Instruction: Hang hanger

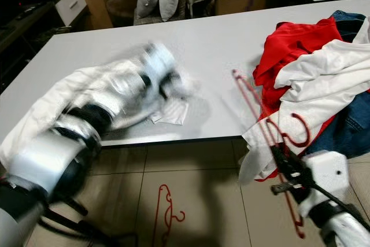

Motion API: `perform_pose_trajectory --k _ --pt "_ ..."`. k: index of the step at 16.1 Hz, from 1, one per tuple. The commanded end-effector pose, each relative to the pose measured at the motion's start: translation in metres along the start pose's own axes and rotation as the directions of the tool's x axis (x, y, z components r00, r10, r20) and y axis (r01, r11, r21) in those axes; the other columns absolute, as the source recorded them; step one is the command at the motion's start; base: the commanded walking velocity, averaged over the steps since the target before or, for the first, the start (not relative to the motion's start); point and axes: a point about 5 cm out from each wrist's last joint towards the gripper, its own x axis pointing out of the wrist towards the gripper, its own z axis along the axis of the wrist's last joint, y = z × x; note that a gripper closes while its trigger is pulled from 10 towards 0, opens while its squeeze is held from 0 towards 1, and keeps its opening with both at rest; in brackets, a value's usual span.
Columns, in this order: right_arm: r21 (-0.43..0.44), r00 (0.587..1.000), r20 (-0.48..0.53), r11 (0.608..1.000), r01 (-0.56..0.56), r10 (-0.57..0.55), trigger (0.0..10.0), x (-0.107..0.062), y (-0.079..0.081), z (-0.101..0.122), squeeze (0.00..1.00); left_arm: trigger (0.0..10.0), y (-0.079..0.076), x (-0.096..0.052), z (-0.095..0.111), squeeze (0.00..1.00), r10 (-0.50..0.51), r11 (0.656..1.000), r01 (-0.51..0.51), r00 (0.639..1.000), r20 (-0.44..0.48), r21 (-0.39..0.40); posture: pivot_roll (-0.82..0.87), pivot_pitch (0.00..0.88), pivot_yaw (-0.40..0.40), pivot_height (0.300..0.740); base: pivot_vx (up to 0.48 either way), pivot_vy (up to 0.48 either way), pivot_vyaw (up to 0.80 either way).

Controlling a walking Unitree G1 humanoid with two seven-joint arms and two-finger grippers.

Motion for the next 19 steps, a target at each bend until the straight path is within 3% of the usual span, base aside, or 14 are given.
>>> perform_pose_trajectory --k 1,2,4,5,8,11,14,19 --pt "-0.001 0.998 0.042 0.999 -0.044 0.044 10.0 0.007 0.007 0.006 0.00 0.0 0.033 -0.010 0.024 0.00 0.122 0.991 -0.117 0.989 0.080 -0.061 -0.15 0.015 0.148 0.740 0.000 0.000 0.00" --pt "0.004 0.996 0.054 0.998 -0.067 0.067 10.0 0.013 0.011 0.007 0.00 0.0 0.055 -0.020 0.042 0.00 0.193 0.976 -0.174 0.969 0.153 -0.133 -0.14 0.012 0.141 0.740 0.000 0.000 0.00" --pt "0.012 0.993 0.077 0.996 -0.092 0.091 10.0 0.021 0.014 0.008 0.00 0.0 0.076 -0.033 0.061 0.00 0.224 0.969 -0.193 0.948 0.225 -0.151 -0.10 0.008 0.127 0.740 0.000 0.000 0.00" --pt "0.012 0.992 0.081 0.995 -0.097 0.095 10.0 0.022 0.014 0.009 0.00 0.0 0.080 -0.036 0.066 0.00 0.230 0.968 -0.194 0.941 0.248 -0.161 -0.10 0.008 0.127 0.740 0.000 0.000 0.00" --pt "0.023 0.987 0.104 0.992 -0.126 0.123 10.0 0.033 0.020 0.009 0.00 0.0 0.101 -0.052 0.090 0.00 0.291 0.930 -0.165 0.876 0.384 -0.327 -0.07 0.005 0.112 0.740 0.000 0.000 0.00" --pt "0.029 0.978 0.132 0.986 -0.164 0.159 10.0 0.040 0.026 0.012 0.00 0.0 0.102 -0.053 0.092 0.00 0.278 0.921 -0.121 0.868 0.410 -0.369 -0.07 0.004 0.109 0.740 0.000 0.000 0.00" --pt "0.071 0.949 0.225 0.968 -0.242 0.221 10.0 0.051 0.037 0.028 0.00 0.0 0.087 -0.045 0.081 0.00 0.174 0.935 -0.017 0.893 0.415 -0.354 -0.07 0.013 0.114 0.740 0.000 0.000 0.00" --pt "0.114 0.934 0.287 0.961 -0.252 0.211 10.0 0.062 0.039 0.039 0.00 0.0 0.070 -0.039 0.062 0.00 0.039 0.931 0.124 0.900 0.434 -0.343 -0.07 0.016 0.101 0.740 0.000 0.000 0.00"
